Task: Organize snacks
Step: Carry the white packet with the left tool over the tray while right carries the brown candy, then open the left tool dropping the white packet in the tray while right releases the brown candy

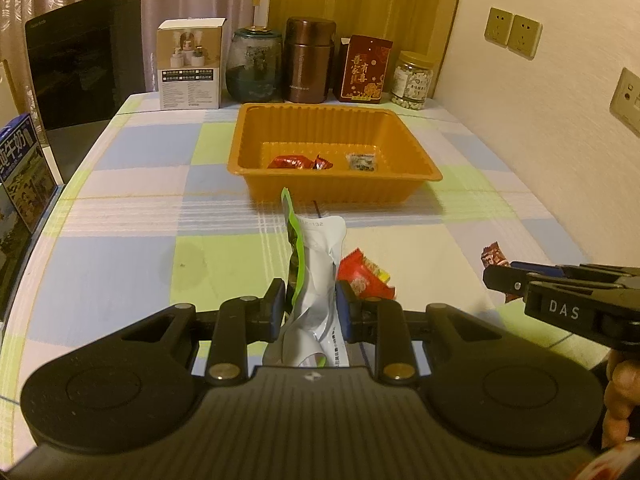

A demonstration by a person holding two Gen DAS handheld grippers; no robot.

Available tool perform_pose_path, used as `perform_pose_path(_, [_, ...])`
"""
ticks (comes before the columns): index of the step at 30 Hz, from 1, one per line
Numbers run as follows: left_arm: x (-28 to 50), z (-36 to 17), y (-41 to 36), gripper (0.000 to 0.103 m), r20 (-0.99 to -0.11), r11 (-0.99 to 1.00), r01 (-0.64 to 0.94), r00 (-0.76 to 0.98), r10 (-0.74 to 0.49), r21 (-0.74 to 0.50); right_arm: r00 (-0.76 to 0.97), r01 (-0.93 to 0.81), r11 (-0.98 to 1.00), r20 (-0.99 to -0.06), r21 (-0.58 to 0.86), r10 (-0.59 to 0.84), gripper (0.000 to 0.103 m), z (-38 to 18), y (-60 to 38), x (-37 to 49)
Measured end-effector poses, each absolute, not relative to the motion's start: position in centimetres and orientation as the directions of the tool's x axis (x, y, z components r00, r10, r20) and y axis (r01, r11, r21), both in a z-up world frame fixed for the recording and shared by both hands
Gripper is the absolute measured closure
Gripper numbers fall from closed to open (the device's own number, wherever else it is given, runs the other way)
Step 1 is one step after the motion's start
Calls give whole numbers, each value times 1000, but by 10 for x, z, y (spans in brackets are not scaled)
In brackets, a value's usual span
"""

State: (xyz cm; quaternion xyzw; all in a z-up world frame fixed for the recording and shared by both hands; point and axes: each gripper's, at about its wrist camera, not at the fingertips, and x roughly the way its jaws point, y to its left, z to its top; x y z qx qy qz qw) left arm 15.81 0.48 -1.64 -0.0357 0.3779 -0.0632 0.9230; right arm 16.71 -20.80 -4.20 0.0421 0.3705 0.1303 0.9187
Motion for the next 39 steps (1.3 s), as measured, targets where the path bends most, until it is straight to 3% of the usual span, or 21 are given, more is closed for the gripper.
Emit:
perform_pose_path(19, [287,8,12,79,-662,976,126,719,-212,-176,716,-233,952,-627,199,306,78,-13,-207,292])
perform_pose_path(39, [396,-21,16,78,-677,976,111,706,-210,-188,689,-215,942,-643,260,334,78,-31,-192,399])
